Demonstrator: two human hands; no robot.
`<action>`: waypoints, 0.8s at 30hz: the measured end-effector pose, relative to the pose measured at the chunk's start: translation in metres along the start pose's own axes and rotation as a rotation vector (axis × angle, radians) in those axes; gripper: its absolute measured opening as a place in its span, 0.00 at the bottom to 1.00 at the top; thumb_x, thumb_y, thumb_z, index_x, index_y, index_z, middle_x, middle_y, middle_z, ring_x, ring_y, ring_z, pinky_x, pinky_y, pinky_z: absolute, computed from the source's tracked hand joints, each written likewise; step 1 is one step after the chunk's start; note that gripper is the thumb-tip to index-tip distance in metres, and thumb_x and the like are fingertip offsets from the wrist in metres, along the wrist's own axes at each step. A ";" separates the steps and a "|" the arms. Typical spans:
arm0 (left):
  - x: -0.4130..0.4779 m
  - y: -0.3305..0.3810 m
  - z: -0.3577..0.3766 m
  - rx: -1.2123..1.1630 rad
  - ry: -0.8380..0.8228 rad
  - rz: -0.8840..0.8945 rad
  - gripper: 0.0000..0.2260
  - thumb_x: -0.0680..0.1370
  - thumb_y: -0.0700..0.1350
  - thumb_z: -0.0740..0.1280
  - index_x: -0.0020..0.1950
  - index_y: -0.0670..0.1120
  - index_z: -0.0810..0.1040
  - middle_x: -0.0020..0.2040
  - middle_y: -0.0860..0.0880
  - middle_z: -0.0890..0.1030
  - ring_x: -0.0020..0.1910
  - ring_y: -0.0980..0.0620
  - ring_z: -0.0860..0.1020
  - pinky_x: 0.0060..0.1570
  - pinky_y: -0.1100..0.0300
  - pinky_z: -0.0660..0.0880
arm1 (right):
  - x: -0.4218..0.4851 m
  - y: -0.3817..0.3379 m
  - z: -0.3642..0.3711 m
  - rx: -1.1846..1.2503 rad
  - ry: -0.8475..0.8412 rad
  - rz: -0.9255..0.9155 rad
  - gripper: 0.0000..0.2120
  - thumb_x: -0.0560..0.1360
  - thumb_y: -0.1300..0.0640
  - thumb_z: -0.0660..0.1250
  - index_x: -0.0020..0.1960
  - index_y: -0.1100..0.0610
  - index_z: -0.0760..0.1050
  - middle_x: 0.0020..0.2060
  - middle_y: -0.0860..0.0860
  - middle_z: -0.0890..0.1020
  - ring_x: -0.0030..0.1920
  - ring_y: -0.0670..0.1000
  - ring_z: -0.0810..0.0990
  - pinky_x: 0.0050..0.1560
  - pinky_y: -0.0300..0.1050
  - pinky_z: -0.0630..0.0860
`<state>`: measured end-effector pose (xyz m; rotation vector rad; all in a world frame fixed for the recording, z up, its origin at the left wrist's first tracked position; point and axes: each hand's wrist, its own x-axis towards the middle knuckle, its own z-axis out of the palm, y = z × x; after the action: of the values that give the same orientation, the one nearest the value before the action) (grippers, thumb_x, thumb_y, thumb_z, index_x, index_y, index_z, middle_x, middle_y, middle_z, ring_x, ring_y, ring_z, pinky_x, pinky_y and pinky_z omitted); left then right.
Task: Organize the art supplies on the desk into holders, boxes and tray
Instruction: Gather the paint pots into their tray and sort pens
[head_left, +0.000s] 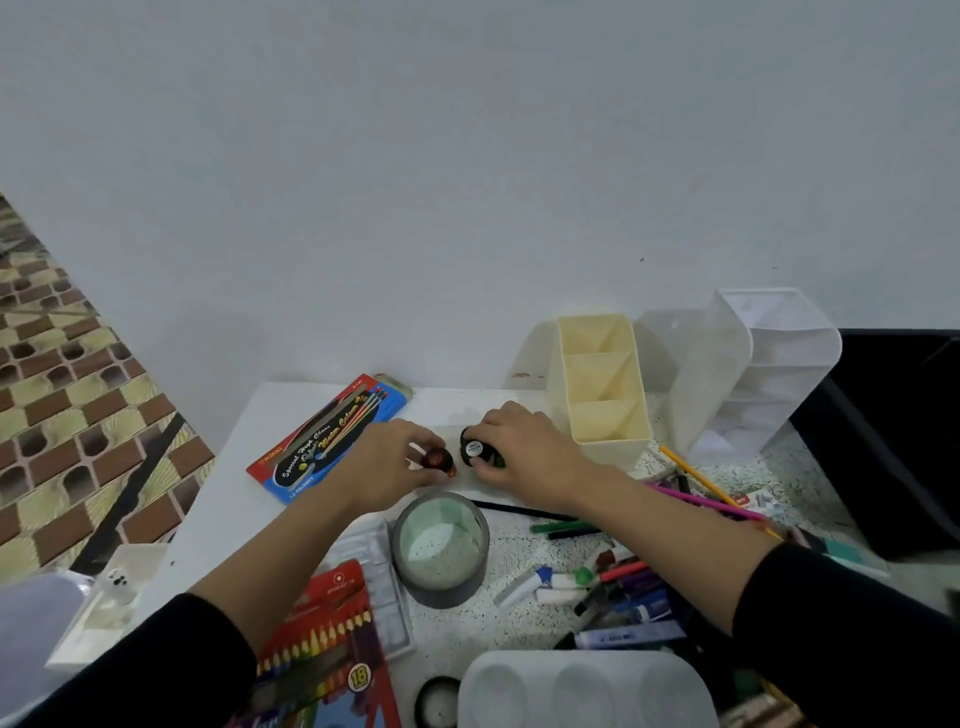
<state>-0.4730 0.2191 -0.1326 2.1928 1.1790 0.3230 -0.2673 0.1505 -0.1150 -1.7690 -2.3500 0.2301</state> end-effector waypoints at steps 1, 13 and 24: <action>0.000 -0.001 -0.001 -0.005 -0.014 0.006 0.15 0.72 0.48 0.78 0.58 0.50 0.84 0.50 0.57 0.83 0.45 0.61 0.81 0.47 0.69 0.76 | 0.001 -0.001 0.001 -0.005 -0.007 -0.002 0.16 0.80 0.48 0.61 0.63 0.53 0.77 0.52 0.49 0.79 0.56 0.51 0.72 0.50 0.51 0.71; 0.005 -0.003 0.006 0.025 0.017 -0.064 0.09 0.77 0.51 0.72 0.56 0.52 0.84 0.44 0.63 0.81 0.43 0.64 0.80 0.49 0.61 0.78 | 0.003 -0.004 0.013 -0.015 -0.049 0.021 0.15 0.78 0.49 0.65 0.60 0.53 0.81 0.56 0.50 0.76 0.58 0.53 0.74 0.55 0.50 0.68; 0.001 0.001 0.009 0.023 0.020 -0.069 0.14 0.78 0.51 0.71 0.63 0.51 0.79 0.54 0.55 0.81 0.49 0.56 0.80 0.53 0.58 0.76 | -0.003 0.001 0.014 0.027 0.025 -0.022 0.14 0.79 0.49 0.64 0.61 0.53 0.74 0.53 0.49 0.80 0.53 0.53 0.78 0.52 0.54 0.75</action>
<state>-0.4667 0.2159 -0.1393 2.1679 1.2724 0.3042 -0.2692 0.1477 -0.1288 -1.7227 -2.3367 0.2332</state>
